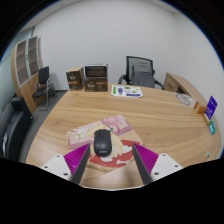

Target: Arrange mouse

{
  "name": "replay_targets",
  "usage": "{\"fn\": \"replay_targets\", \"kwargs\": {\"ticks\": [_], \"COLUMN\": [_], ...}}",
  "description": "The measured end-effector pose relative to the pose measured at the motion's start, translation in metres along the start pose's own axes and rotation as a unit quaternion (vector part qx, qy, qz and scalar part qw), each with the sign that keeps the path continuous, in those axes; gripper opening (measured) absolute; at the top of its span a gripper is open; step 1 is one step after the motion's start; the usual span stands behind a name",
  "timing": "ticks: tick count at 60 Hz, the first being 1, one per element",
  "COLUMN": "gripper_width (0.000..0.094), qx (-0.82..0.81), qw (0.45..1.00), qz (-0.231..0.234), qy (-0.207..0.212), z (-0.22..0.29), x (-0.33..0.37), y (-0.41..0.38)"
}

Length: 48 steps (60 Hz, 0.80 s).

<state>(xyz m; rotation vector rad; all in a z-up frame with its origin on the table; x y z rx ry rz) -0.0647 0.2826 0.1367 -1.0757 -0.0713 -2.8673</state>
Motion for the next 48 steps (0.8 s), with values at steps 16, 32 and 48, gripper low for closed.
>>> {"fn": "replay_targets", "kwargs": {"ticks": [16, 32, 48], "gripper_width": [0.0868, 0.0866, 0.0866], "qx": [-0.012, -0.028, -0.038], "qw": [1.000, 0.998, 0.994], "qz": [-0.019, -0.061, -0.094], "qy": [0.006, 0.022, 0.027], "z": [-0.013, -0.036, -0.051], "x": [0.132, 0.207, 0.226], "y": [0.039, 0.081, 0.117]}}
Point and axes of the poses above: the point between the fingertips, and its own axes, seen from behind it with the camera up: y to the right, z up, x backward, against the way the camera looks, the point moved 9 cm from there along x, backward, against the way the camera looks, and after that the axes turned 3 degrees about y, right-handed, at the moved point
